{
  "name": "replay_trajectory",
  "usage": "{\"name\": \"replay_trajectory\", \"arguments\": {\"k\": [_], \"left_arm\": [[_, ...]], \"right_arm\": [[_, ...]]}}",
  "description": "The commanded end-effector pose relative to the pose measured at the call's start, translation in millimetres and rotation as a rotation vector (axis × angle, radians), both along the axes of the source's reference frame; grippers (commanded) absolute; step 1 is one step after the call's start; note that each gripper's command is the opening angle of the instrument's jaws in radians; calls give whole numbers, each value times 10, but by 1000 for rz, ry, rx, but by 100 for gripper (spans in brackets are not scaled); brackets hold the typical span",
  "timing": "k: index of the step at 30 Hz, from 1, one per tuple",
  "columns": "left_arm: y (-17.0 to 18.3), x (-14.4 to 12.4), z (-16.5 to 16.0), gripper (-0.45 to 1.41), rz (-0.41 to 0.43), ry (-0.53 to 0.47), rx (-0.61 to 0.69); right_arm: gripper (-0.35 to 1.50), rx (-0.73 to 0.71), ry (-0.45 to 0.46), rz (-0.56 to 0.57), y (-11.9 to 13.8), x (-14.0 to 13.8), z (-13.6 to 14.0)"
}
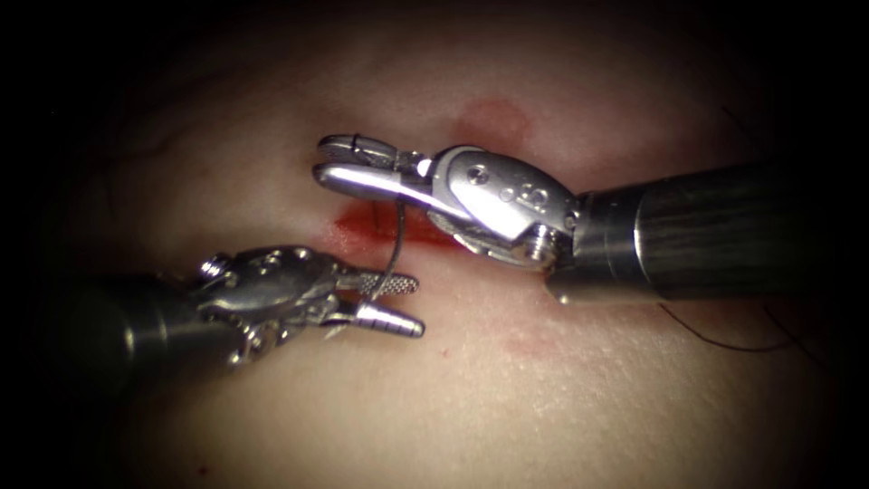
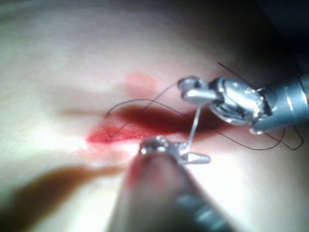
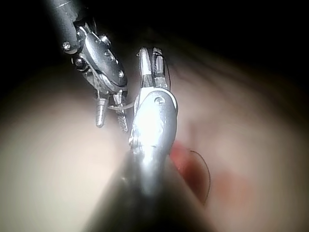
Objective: Wound Closure
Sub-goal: Pass the needle back to the left gripper to re-adjust the grip.
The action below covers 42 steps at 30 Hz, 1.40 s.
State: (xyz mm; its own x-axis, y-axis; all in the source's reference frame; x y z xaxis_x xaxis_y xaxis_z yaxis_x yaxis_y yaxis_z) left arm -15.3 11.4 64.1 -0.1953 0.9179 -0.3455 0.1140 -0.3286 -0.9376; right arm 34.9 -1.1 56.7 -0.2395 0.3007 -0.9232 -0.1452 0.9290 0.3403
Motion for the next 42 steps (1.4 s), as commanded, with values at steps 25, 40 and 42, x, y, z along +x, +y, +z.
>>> {"name": "replay_trajectory", "arguments": {"k": [25,40,42], "left_arm": [[-5,-22,-4,-35,-75,314,37],[8,-11,-13,-31,-92,347,34],[10,-10,-12,-30,-98,352,28]], "right_arm": [[131,63,-56,173,6,-3,-2],[130,90,-261,85,-33,-43,15],[141,152,-274,97,-39,-42,18]]}}
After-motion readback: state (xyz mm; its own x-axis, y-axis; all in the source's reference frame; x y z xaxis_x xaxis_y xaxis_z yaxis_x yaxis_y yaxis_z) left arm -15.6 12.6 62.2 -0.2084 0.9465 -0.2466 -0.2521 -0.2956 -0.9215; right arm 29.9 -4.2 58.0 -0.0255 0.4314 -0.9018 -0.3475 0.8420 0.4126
